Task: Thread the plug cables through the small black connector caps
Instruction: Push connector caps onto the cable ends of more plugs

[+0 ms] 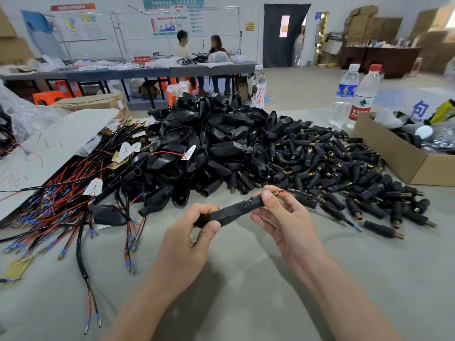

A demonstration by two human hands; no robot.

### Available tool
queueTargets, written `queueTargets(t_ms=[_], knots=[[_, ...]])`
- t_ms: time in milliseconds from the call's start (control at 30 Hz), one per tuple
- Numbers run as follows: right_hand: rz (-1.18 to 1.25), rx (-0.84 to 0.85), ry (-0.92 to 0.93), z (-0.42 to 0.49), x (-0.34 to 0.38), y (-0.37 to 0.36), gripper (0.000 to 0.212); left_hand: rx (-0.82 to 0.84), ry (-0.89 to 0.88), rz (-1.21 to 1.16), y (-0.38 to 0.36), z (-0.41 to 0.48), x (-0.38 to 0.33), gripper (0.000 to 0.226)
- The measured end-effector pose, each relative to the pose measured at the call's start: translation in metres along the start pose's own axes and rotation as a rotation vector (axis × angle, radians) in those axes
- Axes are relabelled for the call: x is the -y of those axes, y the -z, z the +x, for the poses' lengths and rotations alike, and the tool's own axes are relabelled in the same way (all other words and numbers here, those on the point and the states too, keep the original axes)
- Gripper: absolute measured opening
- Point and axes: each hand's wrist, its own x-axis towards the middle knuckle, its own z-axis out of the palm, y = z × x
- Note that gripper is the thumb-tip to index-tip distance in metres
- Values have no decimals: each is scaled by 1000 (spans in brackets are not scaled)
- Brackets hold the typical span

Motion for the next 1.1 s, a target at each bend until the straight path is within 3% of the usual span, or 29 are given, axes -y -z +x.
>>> queueTargets(t_ms=[533, 1100], knots=[[27, -15, -10, 0, -8, -3, 40, 0, 8, -7, -1, 0, 3, 17], [4, 60, -98, -2, -12, -7, 41, 9, -45, 0, -5, 1, 3, 25]])
